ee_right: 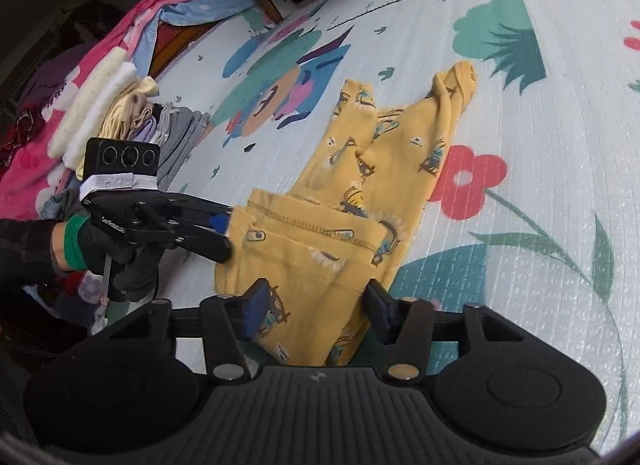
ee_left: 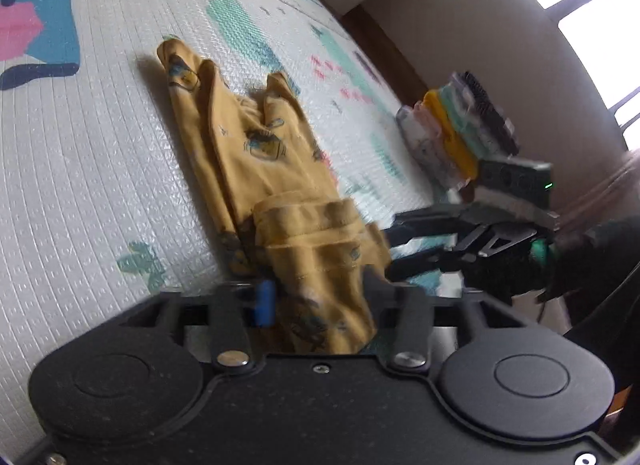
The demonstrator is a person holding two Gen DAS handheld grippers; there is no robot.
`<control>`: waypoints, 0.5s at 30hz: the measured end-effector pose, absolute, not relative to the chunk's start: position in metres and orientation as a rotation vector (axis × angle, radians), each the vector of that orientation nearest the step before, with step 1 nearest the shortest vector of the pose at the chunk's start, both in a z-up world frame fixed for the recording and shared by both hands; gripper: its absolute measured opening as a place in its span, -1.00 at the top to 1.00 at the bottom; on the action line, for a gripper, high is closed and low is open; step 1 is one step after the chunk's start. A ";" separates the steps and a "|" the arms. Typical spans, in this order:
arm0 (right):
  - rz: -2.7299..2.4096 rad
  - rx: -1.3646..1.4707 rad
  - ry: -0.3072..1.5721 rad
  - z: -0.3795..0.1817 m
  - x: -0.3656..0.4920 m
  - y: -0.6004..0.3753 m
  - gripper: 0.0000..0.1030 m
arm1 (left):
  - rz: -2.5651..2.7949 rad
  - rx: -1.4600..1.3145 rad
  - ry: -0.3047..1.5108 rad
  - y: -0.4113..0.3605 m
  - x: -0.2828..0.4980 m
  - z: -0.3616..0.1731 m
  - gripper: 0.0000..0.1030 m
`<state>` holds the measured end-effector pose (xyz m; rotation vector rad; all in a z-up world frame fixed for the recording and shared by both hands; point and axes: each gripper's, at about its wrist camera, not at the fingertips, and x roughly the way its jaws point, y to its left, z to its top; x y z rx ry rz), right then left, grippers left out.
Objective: Fold clothes
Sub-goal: 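Fold the lifted hem over the shirt with the right gripper while the left gripper holds fabric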
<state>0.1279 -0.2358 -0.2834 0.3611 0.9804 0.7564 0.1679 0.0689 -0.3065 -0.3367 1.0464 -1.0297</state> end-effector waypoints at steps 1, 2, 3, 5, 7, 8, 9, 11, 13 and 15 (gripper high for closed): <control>0.753 0.325 0.965 -0.283 0.125 -0.232 0.44 | -1.036 -0.307 1.018 0.067 0.164 -0.302 0.77; 0.751 0.294 0.943 -0.281 0.121 -0.230 0.53 | -1.042 -0.278 0.990 0.066 0.160 -0.297 0.85; 0.752 0.264 0.916 -0.277 0.116 -0.230 0.69 | -1.051 -0.255 0.963 0.064 0.156 -0.290 0.86; 0.782 0.225 0.886 -0.272 0.105 -0.229 0.75 | -1.092 -0.194 0.917 0.059 0.141 -0.277 0.88; 0.830 0.173 0.861 -0.264 0.087 -0.225 0.77 | -1.143 -0.132 0.887 0.053 0.122 -0.265 0.88; 0.864 0.154 0.855 -0.260 0.077 -0.224 0.77 | -1.165 -0.098 0.875 0.052 0.111 -0.261 0.89; 0.889 0.139 0.857 -0.257 0.066 -0.223 0.77 | -1.186 -0.073 0.869 0.051 0.100 -0.259 0.89; 0.939 0.108 0.862 -0.251 0.044 -0.220 0.77 | -1.223 -0.020 0.861 0.050 0.079 -0.256 0.89; 0.973 0.057 0.860 -0.247 0.025 -0.215 0.77 | -1.262 0.124 0.808 0.045 0.054 -0.251 0.89; 1.010 -0.028 0.843 -0.243 0.006 -0.208 0.77 | -1.310 0.356 0.706 0.036 0.025 -0.242 0.89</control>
